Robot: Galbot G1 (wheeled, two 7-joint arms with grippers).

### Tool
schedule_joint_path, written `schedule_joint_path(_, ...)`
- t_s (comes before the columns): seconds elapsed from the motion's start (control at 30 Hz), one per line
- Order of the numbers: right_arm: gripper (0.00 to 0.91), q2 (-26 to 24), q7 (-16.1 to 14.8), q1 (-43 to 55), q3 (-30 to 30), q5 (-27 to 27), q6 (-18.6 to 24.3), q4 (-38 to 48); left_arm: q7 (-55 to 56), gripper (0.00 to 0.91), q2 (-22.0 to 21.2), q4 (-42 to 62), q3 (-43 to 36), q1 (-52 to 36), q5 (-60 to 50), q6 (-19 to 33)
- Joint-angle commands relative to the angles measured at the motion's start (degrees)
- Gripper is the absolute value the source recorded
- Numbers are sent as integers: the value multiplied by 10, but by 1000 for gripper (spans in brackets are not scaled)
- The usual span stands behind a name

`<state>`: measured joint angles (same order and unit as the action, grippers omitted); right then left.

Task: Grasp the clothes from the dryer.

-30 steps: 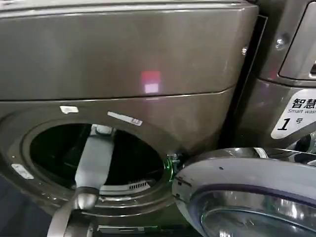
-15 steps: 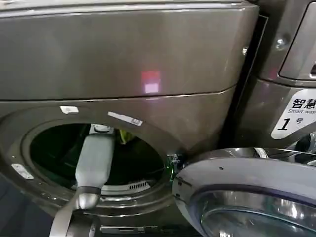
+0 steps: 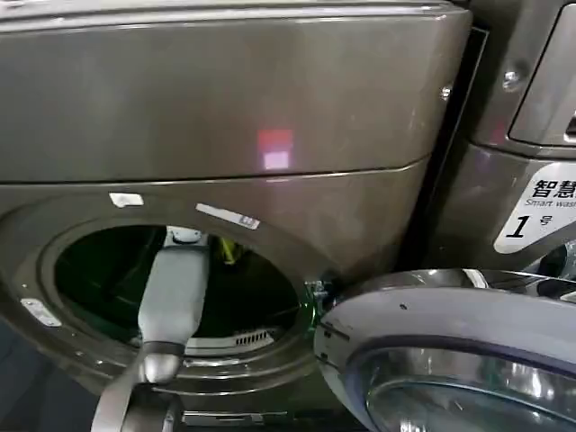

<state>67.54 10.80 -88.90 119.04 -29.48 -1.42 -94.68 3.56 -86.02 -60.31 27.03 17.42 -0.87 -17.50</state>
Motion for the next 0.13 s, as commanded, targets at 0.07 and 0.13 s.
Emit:
schedule_joint_path(0.07, 907, 0, 3, -1, 4, 6, -6, 1, -2, 0, 1, -2, -2, 2, 6, -2)
schedule_joint_path(0.13, 907, 0, 2, -2, 6, 6, -6, 2, -4, 0, 0, -1, -2, 3, 6, -2)
